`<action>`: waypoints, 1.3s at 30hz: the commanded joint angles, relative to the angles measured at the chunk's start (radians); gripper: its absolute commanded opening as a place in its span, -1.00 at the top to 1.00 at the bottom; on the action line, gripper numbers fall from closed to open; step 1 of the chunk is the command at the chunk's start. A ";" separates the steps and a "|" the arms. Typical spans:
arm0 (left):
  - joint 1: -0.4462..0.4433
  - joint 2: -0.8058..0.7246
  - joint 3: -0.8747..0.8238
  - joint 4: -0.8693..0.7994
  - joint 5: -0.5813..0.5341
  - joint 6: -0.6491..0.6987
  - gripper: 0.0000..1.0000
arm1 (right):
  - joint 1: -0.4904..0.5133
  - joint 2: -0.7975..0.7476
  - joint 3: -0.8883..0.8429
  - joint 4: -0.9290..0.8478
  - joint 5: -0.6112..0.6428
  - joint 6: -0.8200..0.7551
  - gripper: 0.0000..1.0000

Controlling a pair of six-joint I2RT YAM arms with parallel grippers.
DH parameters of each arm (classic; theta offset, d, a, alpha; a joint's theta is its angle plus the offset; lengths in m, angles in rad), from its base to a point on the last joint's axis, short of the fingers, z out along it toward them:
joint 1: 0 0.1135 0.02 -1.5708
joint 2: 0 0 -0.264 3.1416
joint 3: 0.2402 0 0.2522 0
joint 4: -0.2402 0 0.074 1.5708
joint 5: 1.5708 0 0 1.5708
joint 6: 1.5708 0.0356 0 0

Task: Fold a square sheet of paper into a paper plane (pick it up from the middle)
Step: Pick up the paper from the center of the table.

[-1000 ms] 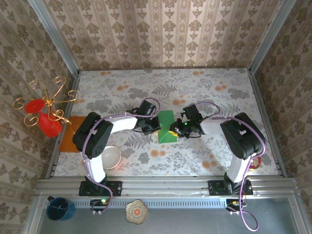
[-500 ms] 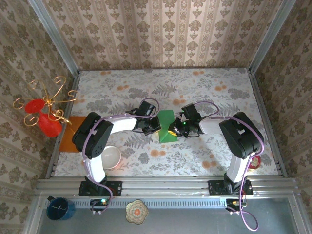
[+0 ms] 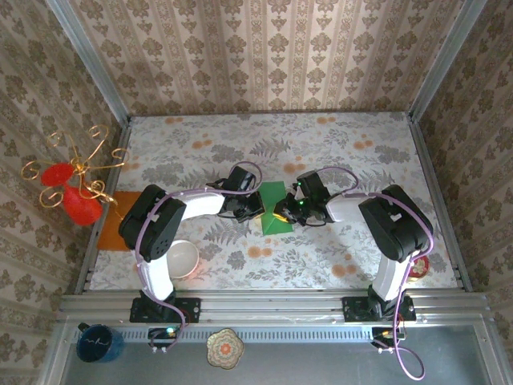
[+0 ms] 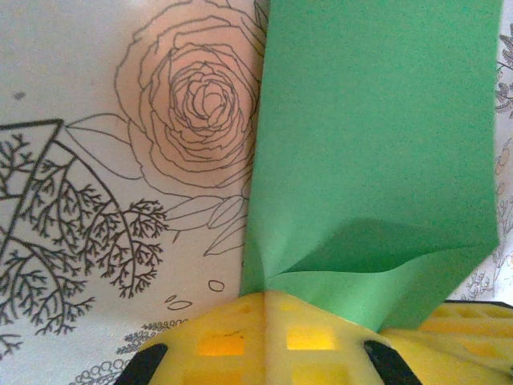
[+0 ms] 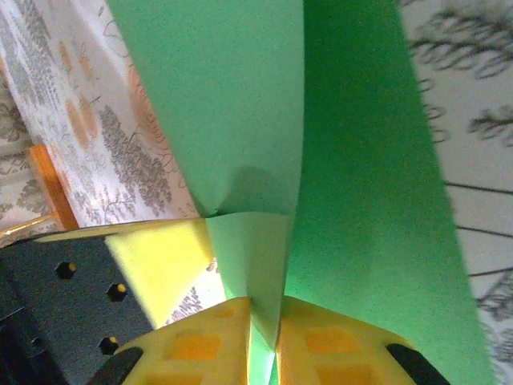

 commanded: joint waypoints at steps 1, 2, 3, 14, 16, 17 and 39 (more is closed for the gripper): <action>0.002 -0.014 -0.024 -0.040 -0.012 -0.016 0.86 | 0.017 0.018 -0.020 0.048 0.000 0.017 0.65; 0.002 -0.018 -0.023 -0.041 -0.012 -0.016 0.86 | 0.017 0.021 -0.020 0.052 0.001 0.020 0.66; 0.002 -0.019 -0.022 -0.042 -0.012 -0.014 0.86 | 0.017 0.022 -0.020 0.051 0.002 0.019 0.66; 0.014 -0.122 -0.040 -0.067 -0.016 -0.033 0.58 | 0.014 -0.001 -0.026 0.038 0.028 -0.017 0.87; 0.030 -0.176 -0.062 -0.066 -0.024 -0.033 0.44 | 0.009 -0.028 -0.030 0.039 0.038 -0.037 0.90; 0.039 -0.202 -0.076 -0.061 -0.026 -0.033 0.37 | 0.005 -0.042 -0.031 0.040 0.041 -0.048 0.91; 0.098 -0.457 -0.360 0.679 0.225 -0.202 -0.89 | -0.080 -0.222 0.011 0.450 -0.221 0.133 0.94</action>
